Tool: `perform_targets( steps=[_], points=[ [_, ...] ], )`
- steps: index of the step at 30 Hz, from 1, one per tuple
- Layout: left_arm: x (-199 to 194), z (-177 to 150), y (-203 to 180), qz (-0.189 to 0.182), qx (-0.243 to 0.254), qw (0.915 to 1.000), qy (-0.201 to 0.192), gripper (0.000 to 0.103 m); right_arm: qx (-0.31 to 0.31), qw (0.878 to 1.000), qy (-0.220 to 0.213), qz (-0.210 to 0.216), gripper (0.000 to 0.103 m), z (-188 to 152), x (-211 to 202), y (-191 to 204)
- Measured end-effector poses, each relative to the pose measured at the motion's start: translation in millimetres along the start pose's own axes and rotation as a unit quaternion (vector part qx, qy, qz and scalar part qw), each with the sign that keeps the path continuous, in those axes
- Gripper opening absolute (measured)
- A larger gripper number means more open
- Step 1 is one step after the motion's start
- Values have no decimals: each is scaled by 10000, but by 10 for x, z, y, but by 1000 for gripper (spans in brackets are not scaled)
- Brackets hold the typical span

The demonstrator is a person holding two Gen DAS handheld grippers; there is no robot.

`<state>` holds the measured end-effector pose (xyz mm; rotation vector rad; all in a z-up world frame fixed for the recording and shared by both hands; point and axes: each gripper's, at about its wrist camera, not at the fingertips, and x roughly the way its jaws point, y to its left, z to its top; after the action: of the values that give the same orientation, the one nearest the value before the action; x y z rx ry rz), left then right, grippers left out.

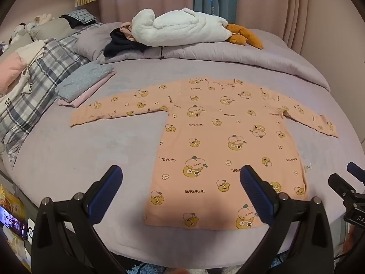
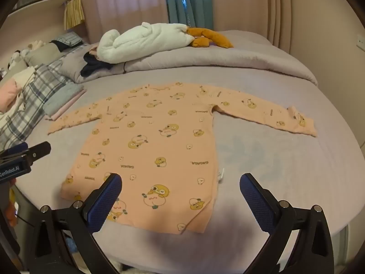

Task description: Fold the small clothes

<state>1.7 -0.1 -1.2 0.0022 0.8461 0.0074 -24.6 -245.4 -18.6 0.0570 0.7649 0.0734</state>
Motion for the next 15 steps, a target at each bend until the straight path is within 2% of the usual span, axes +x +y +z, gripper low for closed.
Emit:
perform_targets(
  steps=[3, 4, 15],
  points=[
    [47, 25, 10, -10, 42, 10000, 54, 103, 11, 10000, -51, 15, 102, -1, -10, -5],
    [-46, 13, -5, 21, -5, 9999, -138, 103, 5, 10000, -49, 13, 102, 0, -12, -4],
    [-24, 15, -104, 70, 49, 9999, -141, 103, -50, 10000, -51, 29, 102, 19, -24, 0]
  ],
)
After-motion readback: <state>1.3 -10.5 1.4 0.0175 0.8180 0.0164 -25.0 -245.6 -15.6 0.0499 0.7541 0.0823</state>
